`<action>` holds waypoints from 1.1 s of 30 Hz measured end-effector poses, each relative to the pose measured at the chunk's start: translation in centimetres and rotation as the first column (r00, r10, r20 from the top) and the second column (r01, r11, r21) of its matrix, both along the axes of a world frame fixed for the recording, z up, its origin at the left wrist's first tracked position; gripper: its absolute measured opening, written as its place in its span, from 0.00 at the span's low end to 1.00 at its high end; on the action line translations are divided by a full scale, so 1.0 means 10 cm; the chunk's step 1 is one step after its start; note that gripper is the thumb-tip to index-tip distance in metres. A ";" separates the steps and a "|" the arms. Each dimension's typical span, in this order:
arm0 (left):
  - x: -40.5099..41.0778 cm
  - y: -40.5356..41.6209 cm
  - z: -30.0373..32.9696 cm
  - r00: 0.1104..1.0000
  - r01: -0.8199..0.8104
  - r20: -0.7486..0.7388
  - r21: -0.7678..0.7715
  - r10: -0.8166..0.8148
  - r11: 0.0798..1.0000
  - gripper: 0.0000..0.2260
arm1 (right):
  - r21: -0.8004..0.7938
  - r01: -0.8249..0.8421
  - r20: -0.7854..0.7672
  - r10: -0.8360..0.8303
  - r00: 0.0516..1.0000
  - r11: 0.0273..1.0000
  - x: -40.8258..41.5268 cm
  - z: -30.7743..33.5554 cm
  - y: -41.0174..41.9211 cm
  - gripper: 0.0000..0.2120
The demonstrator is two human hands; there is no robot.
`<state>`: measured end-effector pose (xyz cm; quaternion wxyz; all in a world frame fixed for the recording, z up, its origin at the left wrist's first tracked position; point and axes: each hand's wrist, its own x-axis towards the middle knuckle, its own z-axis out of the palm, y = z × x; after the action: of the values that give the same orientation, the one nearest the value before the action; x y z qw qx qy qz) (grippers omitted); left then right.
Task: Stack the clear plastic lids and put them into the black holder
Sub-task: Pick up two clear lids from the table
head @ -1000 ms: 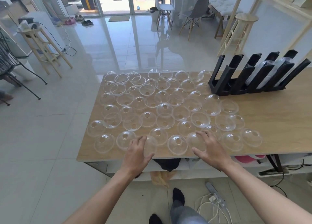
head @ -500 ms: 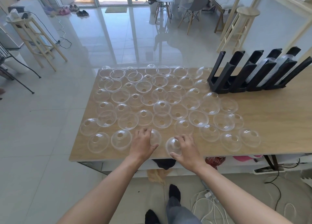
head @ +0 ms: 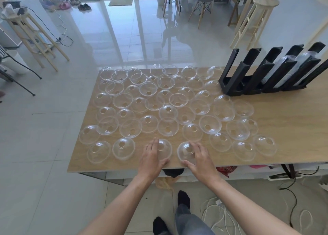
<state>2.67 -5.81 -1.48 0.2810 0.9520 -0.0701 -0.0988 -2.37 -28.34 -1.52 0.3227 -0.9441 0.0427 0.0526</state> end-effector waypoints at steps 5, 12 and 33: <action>0.02 -0.15 -0.03 1.000 -0.016 0.012 -0.007 0.016 1.000 0.44 | 0.016 0.006 0.004 -0.006 1.000 1.000 0.03 0.02 -0.08 0.40; -0.05 -0.15 -0.01 0.998 -0.047 0.039 -0.059 0.049 0.997 0.46 | -0.035 0.055 0.058 -0.053 0.997 0.998 0.10 0.15 -0.22 0.38; 0.70 -0.64 0.19 0.990 -0.012 0.138 0.355 -0.040 0.935 0.13 | -0.414 -0.097 -0.085 0.068 0.994 0.905 1.08 0.33 -0.42 0.36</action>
<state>9.65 -12.23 0.41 0.0981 0.9912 -0.0778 -0.0432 8.43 -32.52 1.76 0.1094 -0.9898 0.0238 0.0880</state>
